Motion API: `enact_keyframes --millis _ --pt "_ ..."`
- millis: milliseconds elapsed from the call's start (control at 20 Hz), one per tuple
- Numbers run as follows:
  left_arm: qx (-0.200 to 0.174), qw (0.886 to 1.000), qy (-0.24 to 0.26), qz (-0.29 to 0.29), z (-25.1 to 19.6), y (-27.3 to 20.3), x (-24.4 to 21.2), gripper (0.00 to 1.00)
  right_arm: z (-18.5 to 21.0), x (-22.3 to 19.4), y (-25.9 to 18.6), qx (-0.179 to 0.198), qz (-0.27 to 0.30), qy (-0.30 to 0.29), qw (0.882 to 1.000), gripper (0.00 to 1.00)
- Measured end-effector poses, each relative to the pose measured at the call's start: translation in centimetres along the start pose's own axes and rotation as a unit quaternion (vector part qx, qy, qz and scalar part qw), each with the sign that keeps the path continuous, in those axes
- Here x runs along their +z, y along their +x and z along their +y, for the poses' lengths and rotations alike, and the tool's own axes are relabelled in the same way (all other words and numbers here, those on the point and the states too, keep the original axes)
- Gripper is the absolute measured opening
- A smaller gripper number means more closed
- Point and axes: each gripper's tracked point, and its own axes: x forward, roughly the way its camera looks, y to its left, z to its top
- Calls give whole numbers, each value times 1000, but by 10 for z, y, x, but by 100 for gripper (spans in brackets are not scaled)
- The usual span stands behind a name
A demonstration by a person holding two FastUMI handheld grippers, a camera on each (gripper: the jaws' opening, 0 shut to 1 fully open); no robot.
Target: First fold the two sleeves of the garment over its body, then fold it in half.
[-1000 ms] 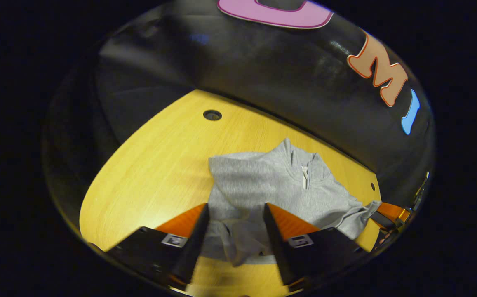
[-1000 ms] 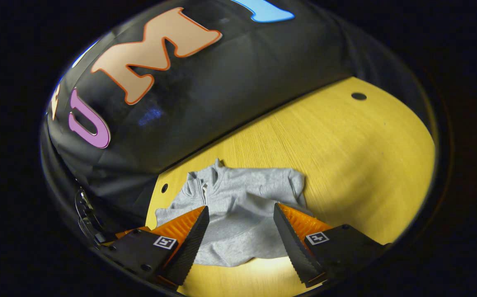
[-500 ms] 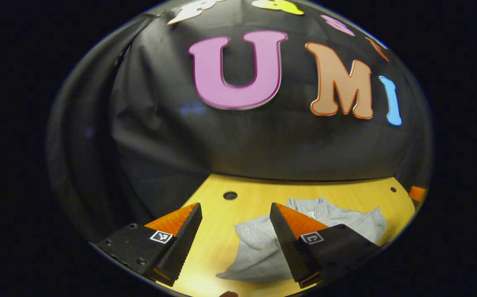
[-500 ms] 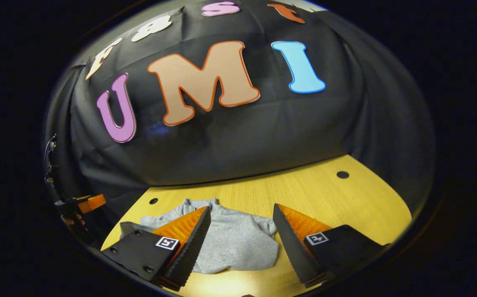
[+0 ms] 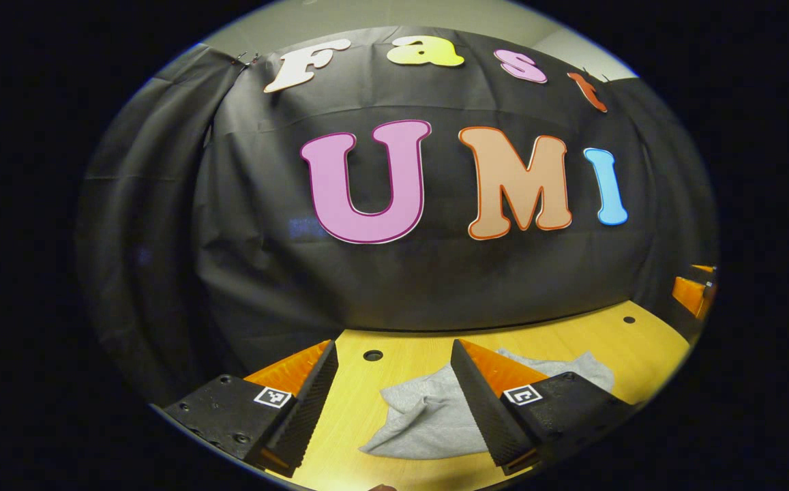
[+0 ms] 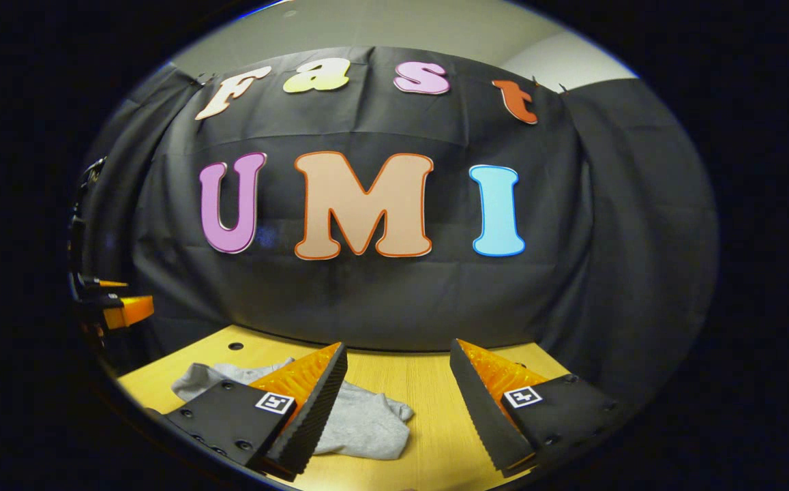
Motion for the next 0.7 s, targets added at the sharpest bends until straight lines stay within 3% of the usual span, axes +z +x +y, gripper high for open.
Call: enact_keyframes --millis 50,150,550,600,700 --pt "-3 1000 5 -1 -2 -4 1 96 1 1 -4 1 -3 -6 1000 92" --pt "-11 1000 7 -10 -8 -9 8 96 5 8 -4 3 -10 1 1000 97" --pt "-20 999 6 -25 -17 -17 19 96 29 21 -8 18 -34 -1 999 97" --pt "-20 999 7 -27 -16 -16 22 100 30 21 -7 19 -35 -5 999 97" --pt "-20 999 10 -26 -16 -15 22 96 34 24 -7 20 -39 -3 999 97"
